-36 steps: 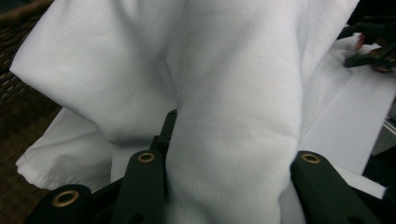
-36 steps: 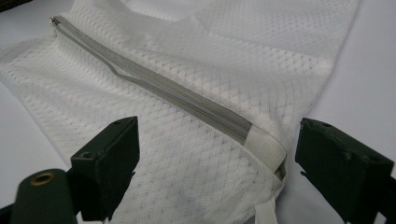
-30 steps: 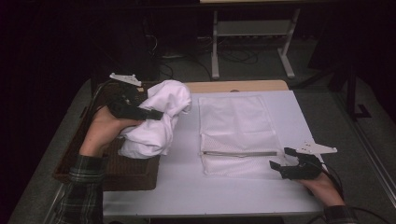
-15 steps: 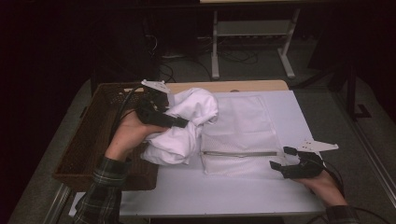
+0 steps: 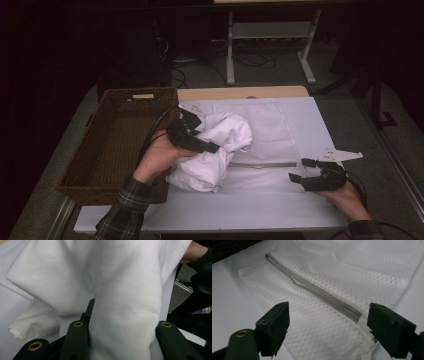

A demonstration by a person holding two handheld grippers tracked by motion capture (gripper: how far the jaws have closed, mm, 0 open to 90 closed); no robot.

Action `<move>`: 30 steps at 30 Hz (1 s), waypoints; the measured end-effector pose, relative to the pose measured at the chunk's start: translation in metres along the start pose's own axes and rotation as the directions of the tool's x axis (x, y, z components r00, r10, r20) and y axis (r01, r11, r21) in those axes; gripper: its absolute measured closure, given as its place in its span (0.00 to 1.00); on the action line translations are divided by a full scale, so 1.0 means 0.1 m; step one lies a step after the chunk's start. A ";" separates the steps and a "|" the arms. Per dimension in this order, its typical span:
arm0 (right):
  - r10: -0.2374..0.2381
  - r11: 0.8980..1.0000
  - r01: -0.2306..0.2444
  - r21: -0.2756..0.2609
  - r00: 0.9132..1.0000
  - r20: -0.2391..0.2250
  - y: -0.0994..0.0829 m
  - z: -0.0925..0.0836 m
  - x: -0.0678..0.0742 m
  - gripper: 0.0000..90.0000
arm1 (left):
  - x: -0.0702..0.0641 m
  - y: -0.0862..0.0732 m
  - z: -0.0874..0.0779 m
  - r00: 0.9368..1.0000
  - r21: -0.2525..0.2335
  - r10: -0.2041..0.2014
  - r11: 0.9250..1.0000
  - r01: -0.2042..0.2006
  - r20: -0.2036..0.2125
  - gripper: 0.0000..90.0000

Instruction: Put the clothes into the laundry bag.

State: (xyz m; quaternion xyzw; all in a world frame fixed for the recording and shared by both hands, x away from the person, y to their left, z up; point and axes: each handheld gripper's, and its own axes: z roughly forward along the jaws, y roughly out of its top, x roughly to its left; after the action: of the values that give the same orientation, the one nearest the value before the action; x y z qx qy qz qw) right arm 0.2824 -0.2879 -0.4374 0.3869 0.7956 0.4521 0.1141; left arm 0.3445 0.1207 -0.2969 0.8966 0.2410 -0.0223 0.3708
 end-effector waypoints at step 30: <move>-0.155 0.987 0.162 0.016 0.965 -0.209 0.50 0.55 0.23 0.71 | 0.05 -0.24 0.36 0.999 0.029 -0.035 0.999 0.034 0.030 0.68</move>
State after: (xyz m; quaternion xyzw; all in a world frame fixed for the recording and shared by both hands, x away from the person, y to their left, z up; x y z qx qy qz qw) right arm 0.3216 -0.2222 -0.4240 0.2746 0.8388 0.4663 0.0601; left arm 0.3428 0.1128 -0.3397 0.8971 0.2504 -0.0458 0.3610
